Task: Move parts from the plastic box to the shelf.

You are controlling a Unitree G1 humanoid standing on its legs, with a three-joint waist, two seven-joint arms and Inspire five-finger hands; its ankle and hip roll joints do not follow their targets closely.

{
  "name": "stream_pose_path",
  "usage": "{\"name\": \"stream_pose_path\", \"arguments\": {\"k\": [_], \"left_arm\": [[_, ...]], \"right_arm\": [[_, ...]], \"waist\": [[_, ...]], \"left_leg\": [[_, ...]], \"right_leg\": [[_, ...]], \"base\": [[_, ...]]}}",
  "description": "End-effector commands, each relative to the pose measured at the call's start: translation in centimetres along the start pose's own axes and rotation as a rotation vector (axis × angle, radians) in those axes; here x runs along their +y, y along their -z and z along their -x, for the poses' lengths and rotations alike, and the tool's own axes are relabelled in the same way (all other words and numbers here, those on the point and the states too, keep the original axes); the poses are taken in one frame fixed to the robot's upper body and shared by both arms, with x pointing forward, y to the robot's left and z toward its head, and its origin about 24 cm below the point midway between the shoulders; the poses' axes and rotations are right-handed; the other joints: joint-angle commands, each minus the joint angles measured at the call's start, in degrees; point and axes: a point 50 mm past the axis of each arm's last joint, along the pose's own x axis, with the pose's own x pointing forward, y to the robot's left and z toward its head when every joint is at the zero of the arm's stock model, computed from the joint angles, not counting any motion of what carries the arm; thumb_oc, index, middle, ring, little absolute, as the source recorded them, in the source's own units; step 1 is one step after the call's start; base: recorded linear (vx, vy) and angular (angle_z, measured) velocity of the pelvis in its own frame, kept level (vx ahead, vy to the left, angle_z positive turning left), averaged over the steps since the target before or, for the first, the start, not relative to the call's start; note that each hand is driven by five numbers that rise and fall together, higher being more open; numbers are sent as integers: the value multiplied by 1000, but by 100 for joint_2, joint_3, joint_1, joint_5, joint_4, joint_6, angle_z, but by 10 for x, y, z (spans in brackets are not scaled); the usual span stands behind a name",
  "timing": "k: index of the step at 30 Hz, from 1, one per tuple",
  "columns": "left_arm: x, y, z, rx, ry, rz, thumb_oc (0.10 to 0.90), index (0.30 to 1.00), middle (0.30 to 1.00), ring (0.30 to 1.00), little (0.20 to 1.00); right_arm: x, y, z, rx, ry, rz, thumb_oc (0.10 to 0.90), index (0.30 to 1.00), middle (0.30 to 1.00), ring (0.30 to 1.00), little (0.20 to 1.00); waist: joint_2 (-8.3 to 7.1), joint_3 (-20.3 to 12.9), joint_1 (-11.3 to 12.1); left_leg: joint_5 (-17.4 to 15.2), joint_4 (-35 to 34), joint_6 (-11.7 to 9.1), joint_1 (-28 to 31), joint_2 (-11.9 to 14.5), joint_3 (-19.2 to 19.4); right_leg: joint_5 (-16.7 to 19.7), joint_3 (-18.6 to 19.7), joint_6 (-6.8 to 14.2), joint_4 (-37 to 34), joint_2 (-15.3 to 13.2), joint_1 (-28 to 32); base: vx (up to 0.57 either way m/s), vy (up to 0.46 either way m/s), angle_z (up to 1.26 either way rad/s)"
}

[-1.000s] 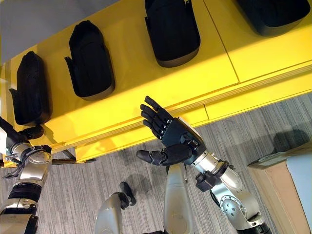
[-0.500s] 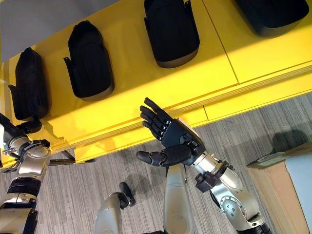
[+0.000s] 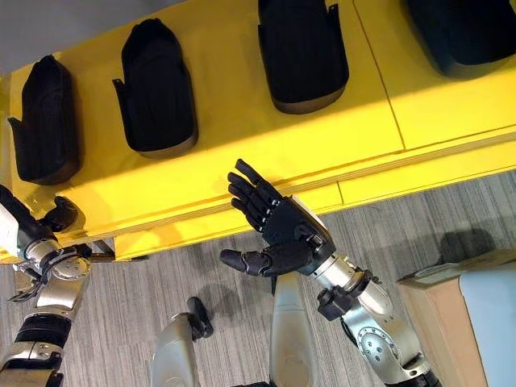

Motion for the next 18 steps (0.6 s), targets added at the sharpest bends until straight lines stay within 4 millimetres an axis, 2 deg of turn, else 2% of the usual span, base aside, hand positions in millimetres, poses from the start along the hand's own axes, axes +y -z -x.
{"name": "stream_pose_path", "arguments": {"k": [1,3,9,11,14,15,18], "left_arm": [[36,-12,-24,-145,-122,-93,900,1000,1000,1000,1000],[36,-12,-22,-150,-111,-98,900,1000,1000,1000,1000],[35,2,3,-136,-58,-122,900,1000,1000,1000,1000],[39,4,4,-150,-80,-119,900,1000,1000,1000,1000],[45,-8,-1,-221,-113,-92,900,1000,1000,1000,1000],[46,-10,-2,-231,-120,-84,900,1000,1000,1000,1000],[50,-4,3,-226,-103,-42,900,1000,1000,1000,1000]], "right_arm": [[26,-33,-19,-306,-135,1,900,1000,1000,1000,1000],[26,-33,-19,-309,-133,0,900,1000,1000,1000,1000],[21,-32,-14,-341,-117,5,900,1000,1000,1000,1000],[19,-32,-14,-341,-111,7,900,1000,1000,1000,1000],[19,-29,-13,-339,-100,-6,900,1000,1000,1000,1000],[19,-28,-13,-339,-99,-3,900,1000,1000,1000,1000],[14,-23,-8,-336,-46,-6,900,1000,1000,1000,1000]], "waist": [[-460,-76,128],[-460,-76,147],[-469,-101,342],[-467,-141,379],[-479,-234,414],[-474,-224,417],[-474,-353,434]], "left_leg": [[-378,668,756,-204,-507,353],[-382,659,762,-209,-516,340],[-201,263,727,65,-564,271],[-176,197,723,122,-566,267],[-156,117,705,183,-579,251],[-3,20,752,178,-552,310],[160,-328,684,428,-574,315]], "right_leg": [[-362,-213,-297,-80,236,554],[-356,-227,-291,-89,237,561],[-261,-397,-228,-405,174,899],[-278,-426,-226,-412,149,951],[-287,-452,-219,-452,129,1043],[-142,-497,-260,-523,138,1017],[-26,-516,-197,-847,117,1239]], "base": [[-34,-67,10],[-27,-45,5],[-27,-30,8],[-22,-2,10],[-64,-20,11],[-124,-7,5],[-47,15,-1]]}}
